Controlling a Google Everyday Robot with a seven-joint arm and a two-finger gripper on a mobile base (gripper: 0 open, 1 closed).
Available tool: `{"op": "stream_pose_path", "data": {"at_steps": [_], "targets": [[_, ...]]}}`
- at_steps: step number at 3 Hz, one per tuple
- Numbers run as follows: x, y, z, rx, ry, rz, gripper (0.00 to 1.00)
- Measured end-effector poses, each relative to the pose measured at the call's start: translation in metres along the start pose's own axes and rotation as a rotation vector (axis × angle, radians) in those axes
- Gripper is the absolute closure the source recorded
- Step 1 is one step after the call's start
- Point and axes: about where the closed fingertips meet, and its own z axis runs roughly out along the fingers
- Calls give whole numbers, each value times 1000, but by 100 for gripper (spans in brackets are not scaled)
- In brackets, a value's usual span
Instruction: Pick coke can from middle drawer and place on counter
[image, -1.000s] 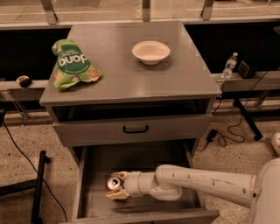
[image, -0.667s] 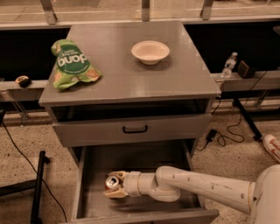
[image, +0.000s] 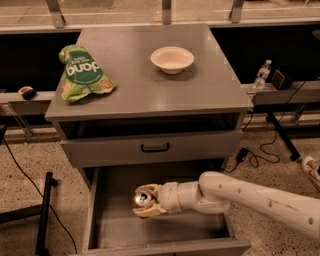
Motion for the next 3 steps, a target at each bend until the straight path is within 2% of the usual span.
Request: {"op": "stream_pose_path", "data": {"at_steps": [1, 2, 3], "targets": [[-47, -12, -77, 25, -1, -62, 100], [-56, -4, -80, -2, -12, -74, 100], [-55, -5, -79, 0, -11, -73, 100]]}}
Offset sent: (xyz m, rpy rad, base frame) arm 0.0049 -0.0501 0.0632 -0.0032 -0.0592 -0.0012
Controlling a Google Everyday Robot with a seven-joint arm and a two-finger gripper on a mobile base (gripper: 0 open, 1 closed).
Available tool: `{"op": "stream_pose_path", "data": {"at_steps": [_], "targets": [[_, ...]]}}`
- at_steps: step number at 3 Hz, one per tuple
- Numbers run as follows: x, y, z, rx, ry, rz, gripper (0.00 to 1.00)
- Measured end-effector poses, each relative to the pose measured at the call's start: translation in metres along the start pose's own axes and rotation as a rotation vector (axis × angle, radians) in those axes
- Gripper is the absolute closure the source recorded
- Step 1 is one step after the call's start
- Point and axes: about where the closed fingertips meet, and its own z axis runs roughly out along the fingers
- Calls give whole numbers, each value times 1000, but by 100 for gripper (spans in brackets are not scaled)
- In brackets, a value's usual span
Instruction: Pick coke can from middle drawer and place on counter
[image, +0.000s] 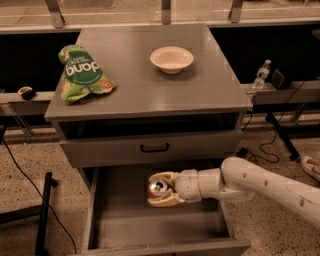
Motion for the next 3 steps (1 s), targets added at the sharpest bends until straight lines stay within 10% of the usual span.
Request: {"op": "stream_pose_path", "data": {"at_steps": [3], "targets": [[-169, -42, -115, 63, -32, -80, 100]]}}
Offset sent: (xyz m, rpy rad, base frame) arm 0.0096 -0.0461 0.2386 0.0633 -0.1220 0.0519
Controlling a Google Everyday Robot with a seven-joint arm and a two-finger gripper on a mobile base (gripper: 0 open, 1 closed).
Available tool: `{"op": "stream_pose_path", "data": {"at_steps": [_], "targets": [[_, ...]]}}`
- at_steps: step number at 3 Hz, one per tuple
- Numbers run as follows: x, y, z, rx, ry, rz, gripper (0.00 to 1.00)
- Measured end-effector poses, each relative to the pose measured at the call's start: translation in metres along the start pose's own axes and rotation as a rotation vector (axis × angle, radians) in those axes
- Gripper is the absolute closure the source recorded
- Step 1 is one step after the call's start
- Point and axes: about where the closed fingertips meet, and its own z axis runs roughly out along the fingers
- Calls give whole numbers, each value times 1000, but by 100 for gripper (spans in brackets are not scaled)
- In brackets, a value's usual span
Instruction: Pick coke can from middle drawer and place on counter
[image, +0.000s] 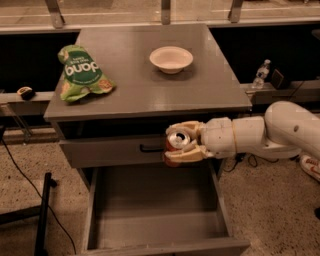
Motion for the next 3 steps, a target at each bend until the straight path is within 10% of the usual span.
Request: {"op": "stream_pose_path", "data": {"at_steps": [2, 3], "targets": [[-25, -6, 3, -42, 8, -27, 100], [-111, -49, -9, -23, 37, -53, 100]]}}
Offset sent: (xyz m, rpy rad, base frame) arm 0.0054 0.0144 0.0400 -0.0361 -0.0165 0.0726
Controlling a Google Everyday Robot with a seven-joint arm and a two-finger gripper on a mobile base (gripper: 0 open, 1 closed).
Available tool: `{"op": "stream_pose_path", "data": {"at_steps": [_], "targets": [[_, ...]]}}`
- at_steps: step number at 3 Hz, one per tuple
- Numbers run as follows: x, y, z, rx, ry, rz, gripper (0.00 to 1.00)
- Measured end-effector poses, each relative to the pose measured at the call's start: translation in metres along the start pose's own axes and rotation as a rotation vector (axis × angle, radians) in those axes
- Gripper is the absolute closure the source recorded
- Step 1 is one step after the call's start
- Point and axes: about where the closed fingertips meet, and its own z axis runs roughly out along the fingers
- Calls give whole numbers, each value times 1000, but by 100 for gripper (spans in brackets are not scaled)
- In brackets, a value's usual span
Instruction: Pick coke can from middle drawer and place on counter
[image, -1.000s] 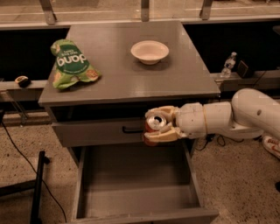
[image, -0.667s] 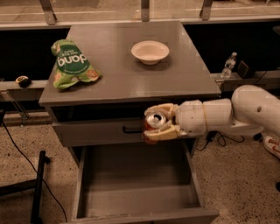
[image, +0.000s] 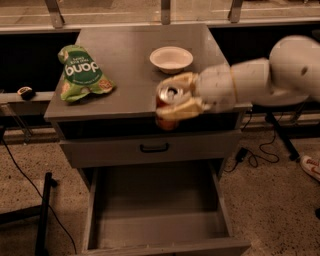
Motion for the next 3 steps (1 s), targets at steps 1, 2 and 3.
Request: {"op": "stream_pose_path", "data": {"at_steps": [1, 2, 3], "targets": [[-50, -40, -18, 46, 10, 29, 100], [-60, -67, -53, 194, 61, 147, 100], [-17, -104, -59, 347, 98, 307, 100]]}}
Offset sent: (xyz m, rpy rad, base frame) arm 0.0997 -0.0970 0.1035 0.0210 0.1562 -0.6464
